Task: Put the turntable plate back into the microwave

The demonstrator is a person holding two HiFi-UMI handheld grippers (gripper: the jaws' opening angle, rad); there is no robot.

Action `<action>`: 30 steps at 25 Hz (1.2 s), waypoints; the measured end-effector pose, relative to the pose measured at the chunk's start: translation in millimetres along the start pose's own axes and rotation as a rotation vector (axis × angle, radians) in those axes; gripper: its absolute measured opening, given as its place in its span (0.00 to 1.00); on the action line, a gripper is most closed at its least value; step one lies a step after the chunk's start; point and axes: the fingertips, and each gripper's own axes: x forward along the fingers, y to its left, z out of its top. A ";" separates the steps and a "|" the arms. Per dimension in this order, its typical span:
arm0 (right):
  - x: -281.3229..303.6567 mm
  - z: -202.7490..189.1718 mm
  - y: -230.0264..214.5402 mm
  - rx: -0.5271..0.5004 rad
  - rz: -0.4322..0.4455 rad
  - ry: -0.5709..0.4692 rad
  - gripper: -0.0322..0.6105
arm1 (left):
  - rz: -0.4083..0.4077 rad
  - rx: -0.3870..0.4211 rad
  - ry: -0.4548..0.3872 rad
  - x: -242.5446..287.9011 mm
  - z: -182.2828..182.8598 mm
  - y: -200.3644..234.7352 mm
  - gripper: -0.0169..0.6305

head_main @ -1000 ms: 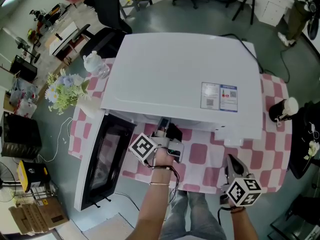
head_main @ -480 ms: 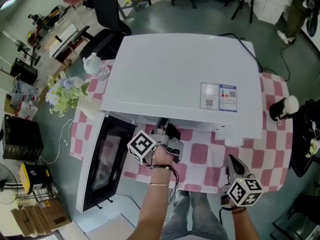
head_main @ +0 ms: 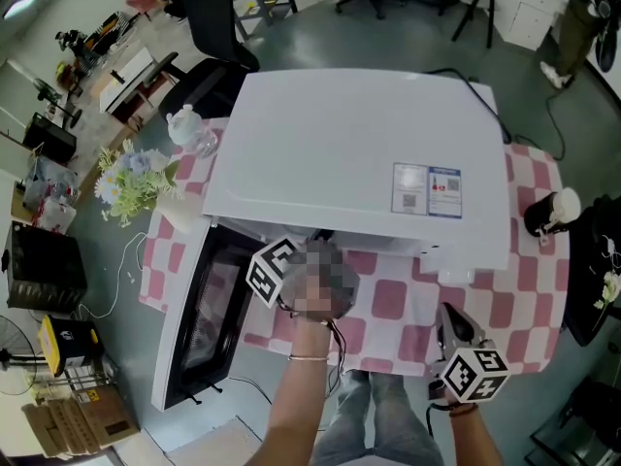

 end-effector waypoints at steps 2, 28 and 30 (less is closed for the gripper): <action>-0.8 1.1 -0.4 0.002 0.001 -0.003 0.07 | 0.022 0.028 0.001 0.0 0.2 -1.1 0.21; -11.3 -7.5 0.9 -0.001 0.008 0.006 0.07 | 0.170 0.590 0.116 1.8 -13.1 -6.9 0.42; -12.4 -7.5 0.0 -0.003 0.004 0.006 0.07 | 0.179 0.600 0.135 2.2 -14.2 -7.0 0.44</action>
